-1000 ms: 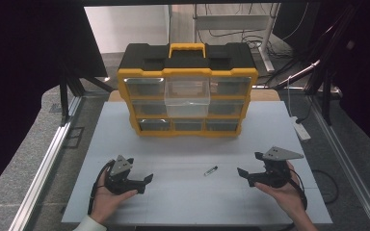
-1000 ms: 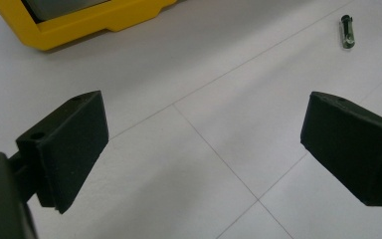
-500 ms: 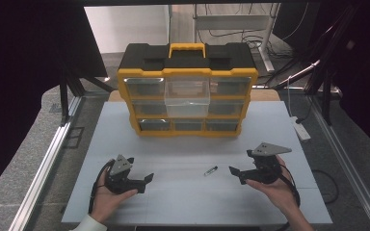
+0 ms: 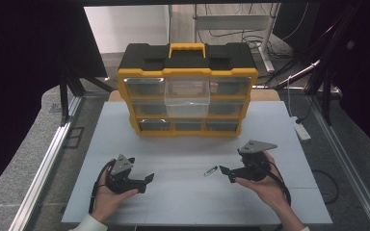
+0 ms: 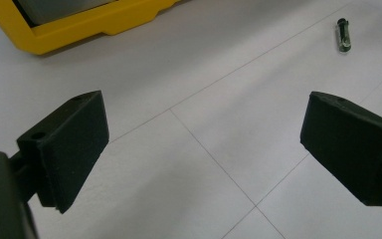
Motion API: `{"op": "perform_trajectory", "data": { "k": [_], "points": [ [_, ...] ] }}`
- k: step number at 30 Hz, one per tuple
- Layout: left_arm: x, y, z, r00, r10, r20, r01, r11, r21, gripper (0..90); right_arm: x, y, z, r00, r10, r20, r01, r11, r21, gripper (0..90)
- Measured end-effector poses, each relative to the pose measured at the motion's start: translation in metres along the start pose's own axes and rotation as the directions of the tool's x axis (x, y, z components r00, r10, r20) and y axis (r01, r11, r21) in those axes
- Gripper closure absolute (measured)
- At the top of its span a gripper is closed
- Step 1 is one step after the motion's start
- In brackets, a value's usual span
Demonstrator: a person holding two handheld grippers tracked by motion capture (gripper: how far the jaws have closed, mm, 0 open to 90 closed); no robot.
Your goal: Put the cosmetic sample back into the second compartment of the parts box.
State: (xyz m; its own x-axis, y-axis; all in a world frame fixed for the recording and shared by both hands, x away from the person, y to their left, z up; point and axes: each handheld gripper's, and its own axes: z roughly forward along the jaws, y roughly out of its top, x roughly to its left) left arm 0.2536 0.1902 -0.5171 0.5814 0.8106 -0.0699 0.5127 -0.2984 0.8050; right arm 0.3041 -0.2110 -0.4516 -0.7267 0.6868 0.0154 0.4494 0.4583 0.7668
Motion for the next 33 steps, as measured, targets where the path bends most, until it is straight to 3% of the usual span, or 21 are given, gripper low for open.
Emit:
{"op": "perform_trajectory", "data": {
  "k": [33],
  "points": [
    [0.000, 0.000, -0.001, 1.0000, 0.008, 0.006, -0.008, 1.0000, 0.006, 5.6, 0.025, 0.028, 0.033, 0.9998, -0.016, -0.007, 0.017, 0.996, 0.092, 6.1]
  ]
}}
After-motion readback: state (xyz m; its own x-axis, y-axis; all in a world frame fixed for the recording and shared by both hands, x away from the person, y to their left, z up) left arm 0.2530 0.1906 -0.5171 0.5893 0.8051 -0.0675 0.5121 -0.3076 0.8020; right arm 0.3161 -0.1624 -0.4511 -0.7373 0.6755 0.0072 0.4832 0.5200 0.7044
